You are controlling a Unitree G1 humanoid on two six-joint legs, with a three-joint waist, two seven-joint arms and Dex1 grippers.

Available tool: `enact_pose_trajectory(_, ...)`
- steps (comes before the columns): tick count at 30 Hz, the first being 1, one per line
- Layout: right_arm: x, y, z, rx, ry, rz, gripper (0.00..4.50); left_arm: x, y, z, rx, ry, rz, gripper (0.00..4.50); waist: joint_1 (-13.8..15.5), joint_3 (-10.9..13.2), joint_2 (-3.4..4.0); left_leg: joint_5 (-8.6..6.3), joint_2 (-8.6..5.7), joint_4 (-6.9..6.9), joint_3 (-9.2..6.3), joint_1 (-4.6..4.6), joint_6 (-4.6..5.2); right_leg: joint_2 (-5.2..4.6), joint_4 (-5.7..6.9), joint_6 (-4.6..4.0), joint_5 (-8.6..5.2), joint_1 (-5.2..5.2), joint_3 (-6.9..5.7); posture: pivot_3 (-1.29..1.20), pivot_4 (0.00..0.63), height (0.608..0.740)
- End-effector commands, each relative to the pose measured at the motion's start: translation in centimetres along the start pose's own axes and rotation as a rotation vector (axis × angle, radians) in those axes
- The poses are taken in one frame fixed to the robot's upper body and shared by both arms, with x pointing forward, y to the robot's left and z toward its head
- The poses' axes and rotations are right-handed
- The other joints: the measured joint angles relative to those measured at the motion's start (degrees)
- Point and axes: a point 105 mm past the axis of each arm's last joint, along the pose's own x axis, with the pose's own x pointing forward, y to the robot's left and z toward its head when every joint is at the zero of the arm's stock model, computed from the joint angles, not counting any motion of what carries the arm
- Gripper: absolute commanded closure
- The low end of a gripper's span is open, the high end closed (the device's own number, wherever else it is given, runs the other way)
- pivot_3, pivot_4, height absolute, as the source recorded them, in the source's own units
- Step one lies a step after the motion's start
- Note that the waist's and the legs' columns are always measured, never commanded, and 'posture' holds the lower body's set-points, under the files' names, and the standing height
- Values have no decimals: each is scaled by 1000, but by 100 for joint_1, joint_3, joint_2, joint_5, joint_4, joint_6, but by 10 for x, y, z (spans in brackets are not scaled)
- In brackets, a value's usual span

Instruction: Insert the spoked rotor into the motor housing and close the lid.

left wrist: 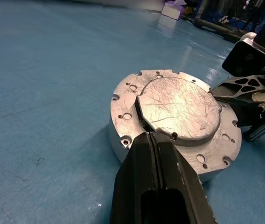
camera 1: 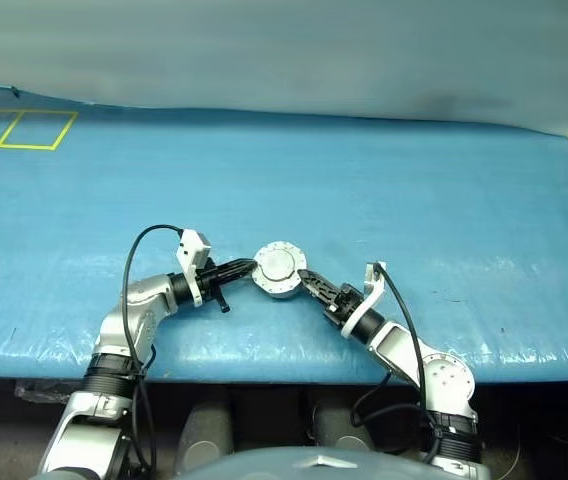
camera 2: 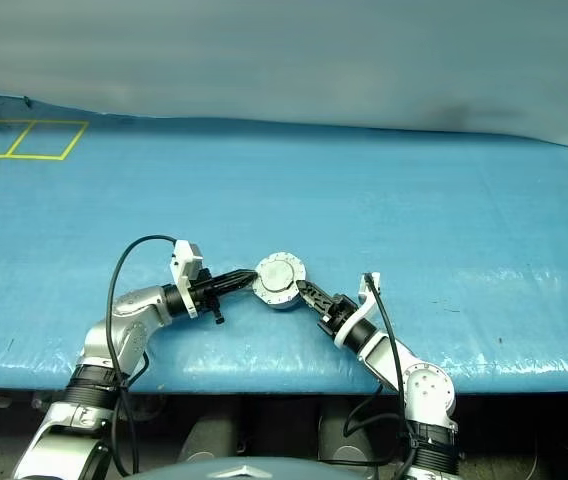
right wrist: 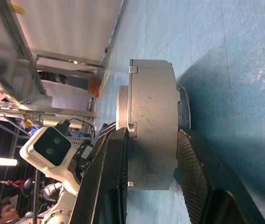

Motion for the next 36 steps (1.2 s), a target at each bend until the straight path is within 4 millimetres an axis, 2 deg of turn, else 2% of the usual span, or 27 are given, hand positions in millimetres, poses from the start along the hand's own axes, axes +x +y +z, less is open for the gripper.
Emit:
enact_pose_trajectory(1, 4, 38, 26, -34, -107, 147, 3355, 1, 0, 24, -19, -135, 10, 3895, 4, 1, 1, 0, -1, 0, 0, -7, 0, 0, 0, 1, 0, -5, 0, 0, 150, 740)
enact_pose_trajectory(5, 8, 53, 41, -35, -172, 191, 3355, 2, 1, 36, -106, -244, 29, 2576, 7, 1, 0, 1, -5, 9, -4, -64, 1, 2, 1, 48, 28, -52, 3, 0, 150, 740)
enact_pose_trajectory(11, 13, 72, 58, -55, -229, 248, 3355, 3, -5, 44, -282, -366, -5, 532, 0, 2, 0, 1, -6, 6, -6, -72, 1, 4, 1, 49, 28, -60, 2, 0, 150, 740)
enact_pose_trajectory(13, 14, 79, 60, -61, -228, 275, 3355, 5, -9, 46, -372, -404, -33, 56, -5, 3, 1, 1, -5, 6, -8, -71, 1, 7, 2, 48, 28, -60, 2, 0, 150, 740)
enact_pose_trajectory(18, 17, 94, 56, -65, -194, 332, 3355, 7, -22, 57, -667, -505, -172, 56, -20, 3, 1, 1, -5, 8, -9, -73, 1, 6, 4, 49, 29, -59, 2, 0, 150, 740)
enact_pose_trajectory(21, 19, 103, 49, -73, -163, 364, 3355, 11, -26, 57, -746, -511, -200, 56, -30, 3, 1, 1, -5, 10, -12, -72, 2, 7, 7, 49, 28, -59, 1, 0, 150, 740)
enact_pose_trajectory(28, 21, 121, 36, -99, -104, 423, 3355, 21, -30, 54, -794, -508, -214, 56, -47, 3, 1, 2, -6, 12, -14, -70, 1, 10, 8, 48, 29, -57, 0, 0, 150, 740)
enact_pose_trajectory(36, 24, 118, 19, -117, -27, 410, 3355, 26, -32, 67, -813, -567, -267, 56, -46, 3, 0, 2, -7, 16, -15, -71, 1, 10, 9, 45, 30, -56, 0, 0, 150, 740)
